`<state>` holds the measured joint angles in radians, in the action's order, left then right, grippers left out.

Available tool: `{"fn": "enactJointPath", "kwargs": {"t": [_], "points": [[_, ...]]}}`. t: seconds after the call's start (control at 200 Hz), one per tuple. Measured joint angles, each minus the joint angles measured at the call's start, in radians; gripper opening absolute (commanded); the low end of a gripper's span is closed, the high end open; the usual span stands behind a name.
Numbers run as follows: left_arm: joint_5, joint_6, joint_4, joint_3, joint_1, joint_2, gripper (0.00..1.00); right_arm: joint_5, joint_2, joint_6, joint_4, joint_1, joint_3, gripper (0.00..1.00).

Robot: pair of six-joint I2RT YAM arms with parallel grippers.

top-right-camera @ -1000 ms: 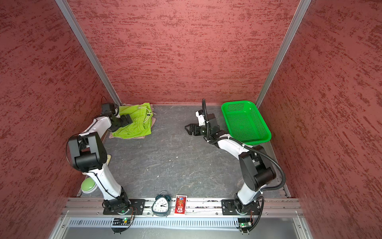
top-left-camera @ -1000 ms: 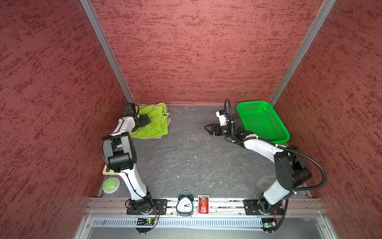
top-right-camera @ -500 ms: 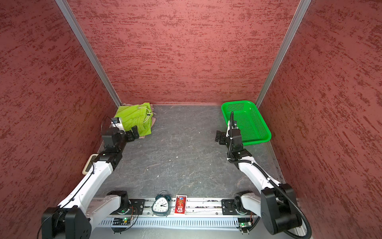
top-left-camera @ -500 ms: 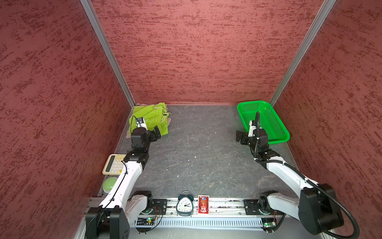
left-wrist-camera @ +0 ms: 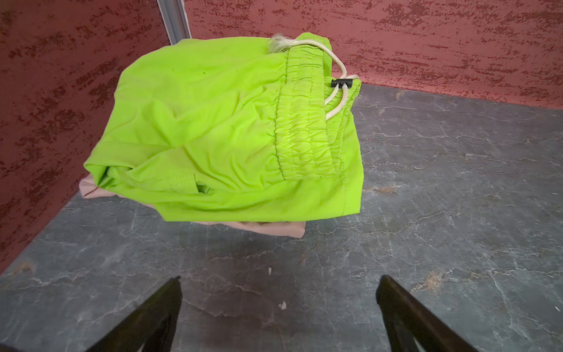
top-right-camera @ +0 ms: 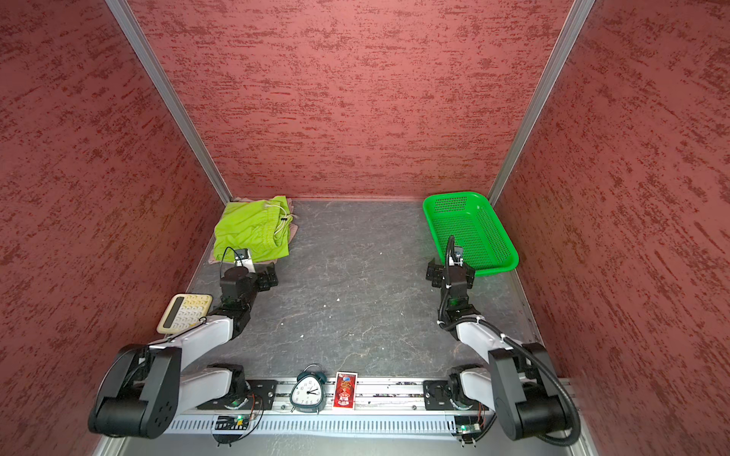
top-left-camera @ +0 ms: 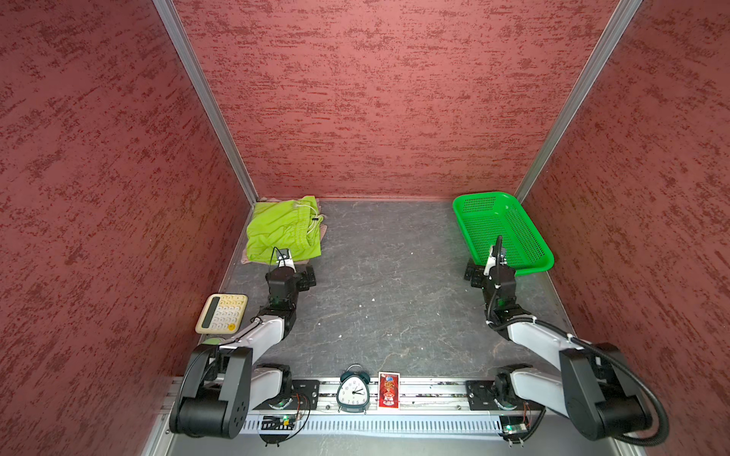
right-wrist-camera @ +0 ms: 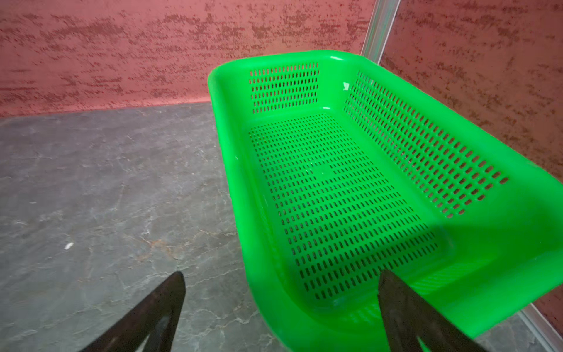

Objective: Fold and stack the shorts

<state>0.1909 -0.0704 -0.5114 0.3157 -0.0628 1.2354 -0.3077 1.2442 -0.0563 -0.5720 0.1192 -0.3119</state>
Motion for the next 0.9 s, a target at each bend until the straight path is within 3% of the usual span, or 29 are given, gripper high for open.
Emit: {"fn": "enactJointPath", "kwargs": {"t": [0.15,0.481,0.601,0.746,0.902], "points": [[-0.060,0.013,-0.083,0.031,0.029,0.085,0.99,0.056,0.086,0.033,-0.174,-0.030,0.007,0.99],[-0.213,0.021,-0.170,0.064,0.122,0.116,0.99,0.109,0.271,0.056,-0.496,-0.116,0.034,0.99],[-0.248,0.024,-0.308,0.017,0.131,0.183,0.99,0.135,0.288,0.052,-0.542,-0.130,0.039,0.99],[-0.262,0.043,-0.328,0.042,0.125,0.290,0.99,0.158,0.293,0.049,-0.560,-0.130,0.040,0.99],[-0.270,0.062,-0.336,0.051,0.106,0.300,0.99,0.166,0.293,0.048,-0.562,-0.130,0.040,0.99]]}}
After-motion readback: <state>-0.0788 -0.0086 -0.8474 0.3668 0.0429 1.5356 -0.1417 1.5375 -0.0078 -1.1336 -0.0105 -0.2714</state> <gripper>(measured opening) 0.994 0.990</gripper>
